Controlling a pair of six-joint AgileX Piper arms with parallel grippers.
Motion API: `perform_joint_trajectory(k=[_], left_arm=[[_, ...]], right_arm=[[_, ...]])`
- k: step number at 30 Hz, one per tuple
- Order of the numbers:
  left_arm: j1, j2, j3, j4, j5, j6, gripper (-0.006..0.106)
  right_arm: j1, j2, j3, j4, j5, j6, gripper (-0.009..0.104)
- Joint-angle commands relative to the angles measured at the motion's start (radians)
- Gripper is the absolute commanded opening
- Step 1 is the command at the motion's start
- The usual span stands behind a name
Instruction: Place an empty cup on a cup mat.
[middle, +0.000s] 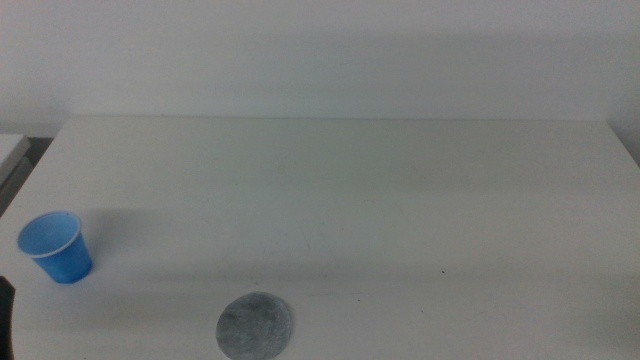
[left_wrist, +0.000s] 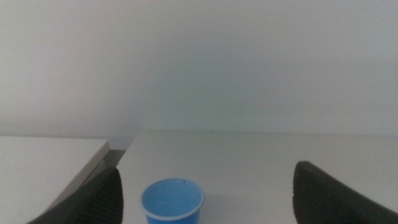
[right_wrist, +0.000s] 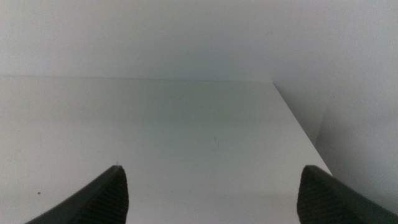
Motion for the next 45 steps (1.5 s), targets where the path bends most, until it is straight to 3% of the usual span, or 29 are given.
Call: perform_joint_trajectory(k=[1,5,11,18,32,45], left_arm=[[0.011,-0.004,0.000,0.012,0.017,-0.003,0.094],[0.072,0.110,-0.157,0.062,0.145,0.001,0.094],[0.109,0.369,-0.575,0.064,0.513,0.157,0.094],[0.109,0.587,-0.830,0.008,0.839,0.157,0.094],[0.113,1.011,-0.953,-0.033,0.875,0.149,0.094],[0.313,1.531,-1.263,-0.253,1.021,0.540,0.094]], right_arm=[[0.000,-0.005,0.003,-0.008,-0.004,-0.006,0.093],[0.000,-0.005,0.003,-0.008,-0.004,-0.006,0.093],[0.000,-0.005,0.003,-0.008,-0.004,-0.006,0.093],[0.000,-0.005,0.003,-0.008,-0.004,-0.006,0.093],[0.000,-0.005,0.003,-0.008,-0.004,-0.006,0.093],[0.000,-0.005,0.003,-0.008,-0.004,-0.006,0.093]])
